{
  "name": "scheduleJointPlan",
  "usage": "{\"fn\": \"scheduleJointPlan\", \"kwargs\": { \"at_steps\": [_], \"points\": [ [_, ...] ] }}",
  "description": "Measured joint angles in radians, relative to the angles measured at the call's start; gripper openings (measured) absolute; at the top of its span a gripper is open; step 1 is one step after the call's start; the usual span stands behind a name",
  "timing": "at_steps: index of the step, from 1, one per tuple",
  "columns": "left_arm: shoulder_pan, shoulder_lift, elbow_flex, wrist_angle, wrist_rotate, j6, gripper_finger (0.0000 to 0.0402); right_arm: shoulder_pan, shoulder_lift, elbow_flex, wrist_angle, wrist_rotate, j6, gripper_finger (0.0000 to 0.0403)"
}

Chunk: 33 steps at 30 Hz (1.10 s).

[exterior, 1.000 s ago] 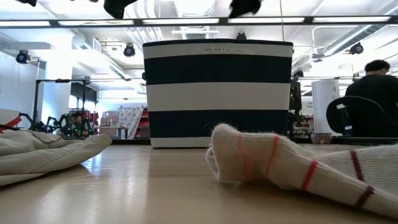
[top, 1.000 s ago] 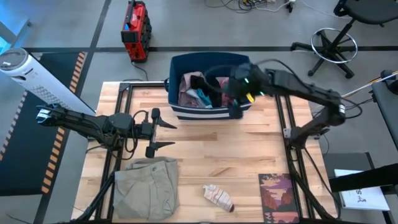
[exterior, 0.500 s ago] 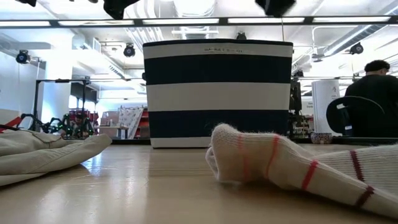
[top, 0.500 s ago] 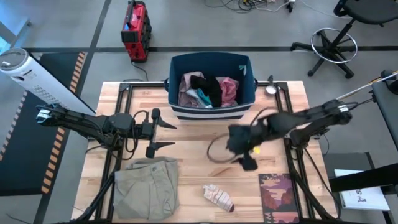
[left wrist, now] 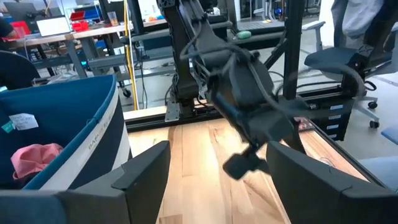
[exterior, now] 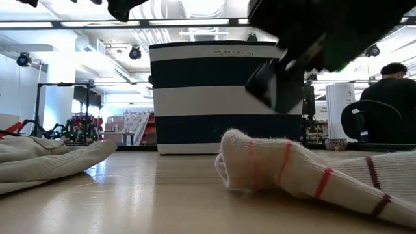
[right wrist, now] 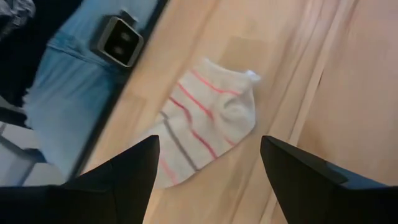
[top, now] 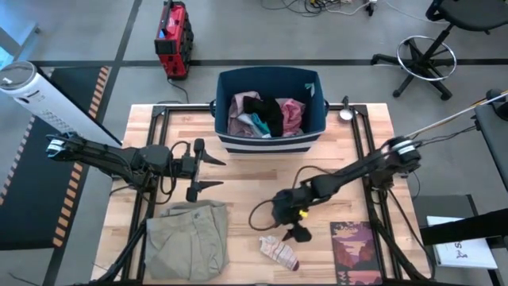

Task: Sort clothes
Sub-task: Put the white striped sock into the blue laundry bin

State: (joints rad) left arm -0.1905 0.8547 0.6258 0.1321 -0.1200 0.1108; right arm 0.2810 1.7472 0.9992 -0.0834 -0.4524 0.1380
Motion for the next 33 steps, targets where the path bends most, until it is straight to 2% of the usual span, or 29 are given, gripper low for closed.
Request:
{"fn": "scheduleJointPlan", "kwargs": {
  "at_steps": [3,7,12,18,23,29,33],
  "points": [
    [0.0,0.0,0.0,-0.003,0.0,0.0,0.0252,-0.002,0.077,0.041,0.006,-0.007,-0.01,0.0257],
    [0.0,0.0,0.0,-0.01,0.0,0.0,0.0253,-0.017,0.152,0.102,0.019,-0.127,-0.033,0.0248],
    [0.0,0.0,0.0,-0.01,0.0,0.008,0.026,-0.04,0.22,0.159,0.017,-0.197,-0.042,0.0233],
    [0.0,0.0,0.0,-0.017,-0.001,0.01,0.0262,-0.052,0.253,0.18,0.018,-0.197,-0.021,0.0205],
    [0.0,0.002,0.0,-0.018,-0.001,0.01,0.0251,-0.049,0.268,0.177,0.003,-0.125,0.018,0.0146],
    [0.0,0.002,0.0,-0.02,-0.001,0.01,0.0235,-0.037,0.271,0.172,-0.005,-0.068,0.056,0.0018],
    [0.0,0.002,0.0,-0.025,-0.001,0.008,0.0227,-0.025,0.24,0.171,-0.025,-0.004,0.102,0.0012]
  ]
}}
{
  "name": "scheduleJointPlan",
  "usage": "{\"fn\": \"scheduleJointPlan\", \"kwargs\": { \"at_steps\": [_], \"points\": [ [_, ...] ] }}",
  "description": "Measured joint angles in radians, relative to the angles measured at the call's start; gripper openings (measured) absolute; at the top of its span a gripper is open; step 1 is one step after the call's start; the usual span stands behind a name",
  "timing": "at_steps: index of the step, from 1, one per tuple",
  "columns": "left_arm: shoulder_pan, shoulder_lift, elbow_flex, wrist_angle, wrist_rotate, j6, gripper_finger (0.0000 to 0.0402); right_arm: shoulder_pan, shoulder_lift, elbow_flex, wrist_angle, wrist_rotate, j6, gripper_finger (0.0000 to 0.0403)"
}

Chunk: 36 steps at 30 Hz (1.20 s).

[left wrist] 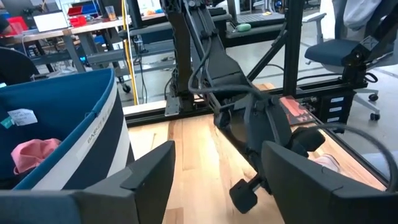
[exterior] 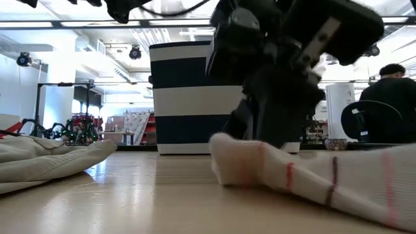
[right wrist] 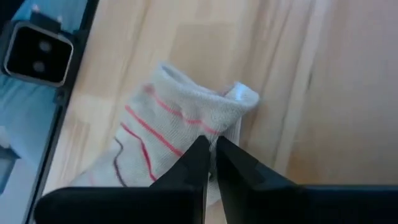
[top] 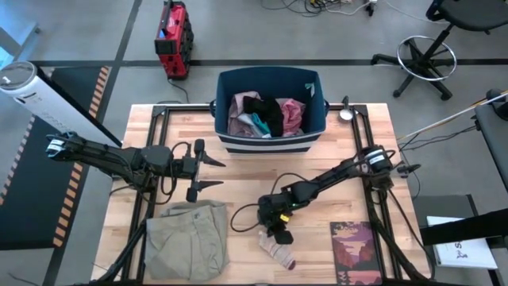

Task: Sort clothes
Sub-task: Put the white striped sock into the blue laundry bin

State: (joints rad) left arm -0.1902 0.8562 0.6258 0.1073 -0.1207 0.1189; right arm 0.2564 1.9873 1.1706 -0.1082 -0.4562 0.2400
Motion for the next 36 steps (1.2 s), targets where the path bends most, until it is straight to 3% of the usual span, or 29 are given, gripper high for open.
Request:
{"fn": "scheduleJointPlan", "kwargs": {
  "at_steps": [5,14,17,25,30,36],
  "points": [
    [0.0,-0.001,0.0,-0.017,0.0,-0.005,0.022,0.018,-0.105,0.026,-0.117,0.17,0.01,0.0003],
    [0.0,-0.001,0.0,-0.066,0.0,0.001,0.021,0.058,-0.381,0.197,-0.446,0.641,-0.088,0.0001],
    [0.0,-0.002,0.0,-0.09,0.0,-0.007,0.0204,0.06,-0.477,0.251,-0.464,0.817,-0.173,0.0001],
    [0.0,0.0,0.0,-0.172,0.0,-0.078,0.0183,-0.04,-0.652,0.325,-0.39,1.132,-0.423,0.0],
    [0.0,0.001,0.0,-0.224,0.0,-0.105,0.0173,-0.185,-0.707,0.325,-0.288,1.163,-0.576,0.0],
    [0.0,0.002,0.0,-0.276,0.009,-0.111,0.0165,-0.41,-0.687,0.313,-0.288,1.137,-0.619,0.0]
  ]
}}
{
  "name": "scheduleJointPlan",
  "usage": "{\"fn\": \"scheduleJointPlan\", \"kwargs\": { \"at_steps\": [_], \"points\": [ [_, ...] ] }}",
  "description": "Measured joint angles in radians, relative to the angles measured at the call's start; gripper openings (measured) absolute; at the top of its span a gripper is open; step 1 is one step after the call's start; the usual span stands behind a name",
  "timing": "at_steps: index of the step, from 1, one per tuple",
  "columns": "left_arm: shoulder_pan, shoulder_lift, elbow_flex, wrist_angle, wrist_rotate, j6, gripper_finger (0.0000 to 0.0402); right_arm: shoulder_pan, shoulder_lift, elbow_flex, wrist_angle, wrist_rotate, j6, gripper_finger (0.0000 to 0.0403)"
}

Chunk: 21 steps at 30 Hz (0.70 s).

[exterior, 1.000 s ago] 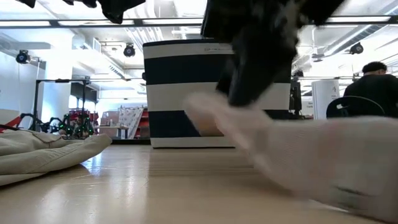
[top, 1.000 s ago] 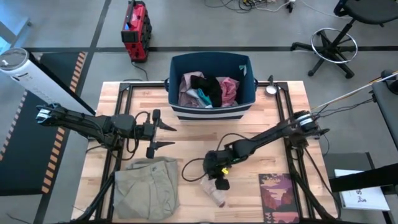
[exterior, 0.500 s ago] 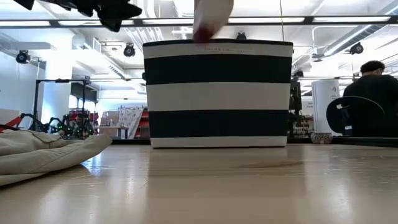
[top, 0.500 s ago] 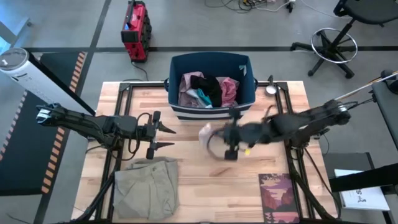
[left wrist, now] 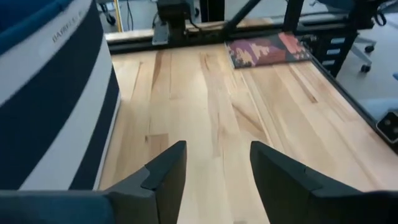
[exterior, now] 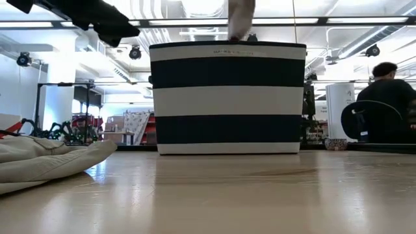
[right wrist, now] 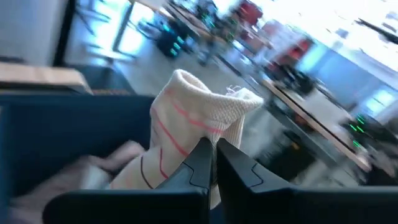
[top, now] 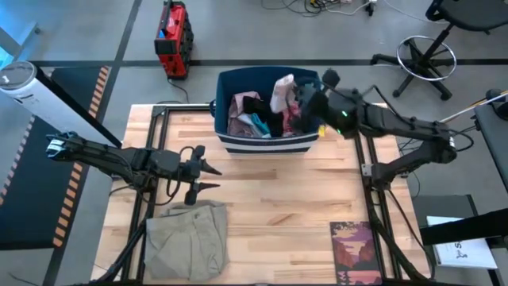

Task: Sort clothes
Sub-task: Put the white striped sock into the blue laundry bin, then put the gray short into the blue laundry bin

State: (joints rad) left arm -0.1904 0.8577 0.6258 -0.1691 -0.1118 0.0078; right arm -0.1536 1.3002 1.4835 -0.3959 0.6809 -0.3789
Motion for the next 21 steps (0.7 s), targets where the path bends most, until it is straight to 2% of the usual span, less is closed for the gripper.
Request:
{"fn": "scheduleJointPlan", "kwargs": {
  "at_steps": [3,6,10,16,21],
  "points": [
    [0.0,0.0,0.0,-0.026,0.004,0.0,0.0162,-0.104,0.043,-0.009,-0.028,-0.079,0.064,0.0],
    [0.0,0.0,0.0,-0.054,0.006,0.0,0.0158,-0.185,0.098,-0.011,-0.055,-0.216,0.134,0.0004],
    [0.0,0.001,0.0,-0.077,0.007,0.0,0.0154,-0.244,0.17,-0.011,-0.036,-0.357,0.158,0.0034],
    [0.0,0.001,0.0,-0.084,0.007,0.008,0.0155,-0.26,0.257,0.026,-0.033,-0.367,0.151,0.0127],
    [0.0,0.001,0.0,-0.097,0.007,0.008,0.0175,-0.25,0.27,0.061,-0.033,-0.367,0.102,0.0191]
  ]
}}
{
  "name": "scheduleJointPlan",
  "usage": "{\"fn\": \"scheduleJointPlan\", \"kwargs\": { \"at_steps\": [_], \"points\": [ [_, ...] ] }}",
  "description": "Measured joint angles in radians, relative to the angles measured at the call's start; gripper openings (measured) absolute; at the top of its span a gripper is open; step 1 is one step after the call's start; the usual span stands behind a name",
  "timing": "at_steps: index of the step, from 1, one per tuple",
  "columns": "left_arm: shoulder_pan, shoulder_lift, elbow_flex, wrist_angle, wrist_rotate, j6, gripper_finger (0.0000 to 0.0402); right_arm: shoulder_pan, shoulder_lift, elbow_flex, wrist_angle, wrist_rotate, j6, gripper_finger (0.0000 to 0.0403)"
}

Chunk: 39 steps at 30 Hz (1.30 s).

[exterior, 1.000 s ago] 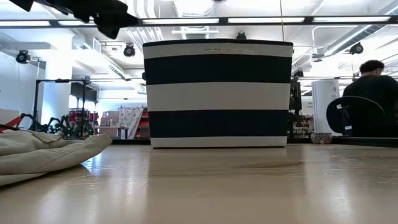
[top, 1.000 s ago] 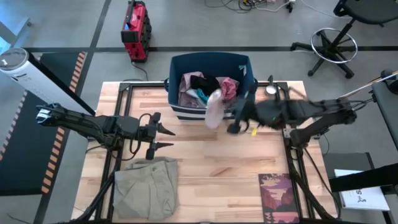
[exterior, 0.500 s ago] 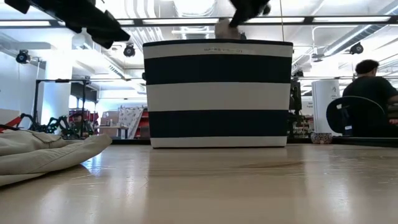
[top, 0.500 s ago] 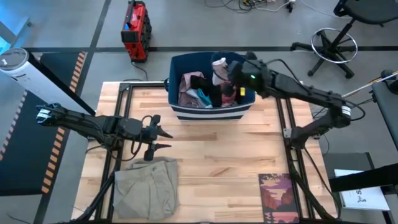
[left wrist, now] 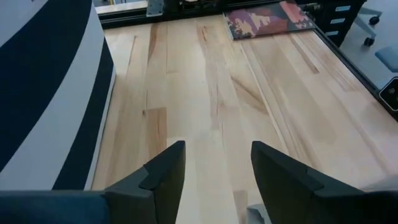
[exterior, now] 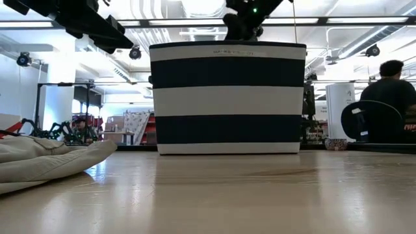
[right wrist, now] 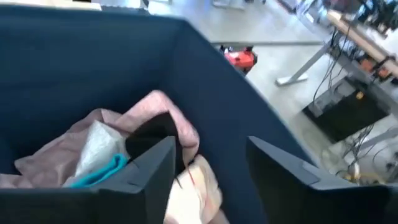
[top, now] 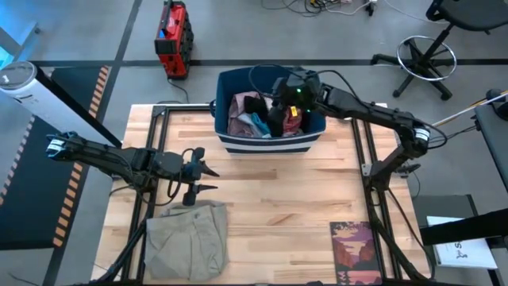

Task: Sort clothes
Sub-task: Put the gray short into the blue laundry bin

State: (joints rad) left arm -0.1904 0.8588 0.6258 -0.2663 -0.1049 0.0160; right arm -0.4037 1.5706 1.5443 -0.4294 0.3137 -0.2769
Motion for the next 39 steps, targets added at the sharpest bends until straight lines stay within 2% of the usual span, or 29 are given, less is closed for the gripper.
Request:
{"fn": "scheduleJointPlan", "kwargs": {
  "at_steps": [7,11,16,23,27,30,39],
  "points": [
    [-0.014,-0.001,0.0,-0.013,0.021,-0.03,0.0226,0.087,-0.111,-0.001,-0.058,-0.038,-0.091,0.0231],
    [-0.055,0.006,0.0,-0.044,0.04,-0.053,0.0253,0.177,-0.185,-0.029,-0.16,-0.078,-0.044,0.0245],
    [-0.108,0.042,0.0,-0.094,0.04,-0.109,0.0269,0.32,-0.233,-0.123,-0.177,-0.087,0.022,0.0249],
    [-0.128,0.111,0.0,-0.229,0.047,-0.222,0.0275,0.497,-0.243,-0.228,-0.149,-0.085,0.113,0.0241],
    [-0.127,0.168,0.0,-0.273,0.112,-0.262,0.0278,0.578,-0.239,-0.264,-0.135,-0.089,0.179,0.0244],
    [-0.128,0.217,0.0,-0.307,0.157,-0.282,0.0281,0.619,-0.23,-0.283,-0.105,-0.086,0.215,0.0252],
    [-0.127,0.34,-0.046,-0.293,0.178,-0.299,0.0304,0.662,-0.22,-0.338,-0.052,-0.086,0.243,0.0268]
  ]
}}
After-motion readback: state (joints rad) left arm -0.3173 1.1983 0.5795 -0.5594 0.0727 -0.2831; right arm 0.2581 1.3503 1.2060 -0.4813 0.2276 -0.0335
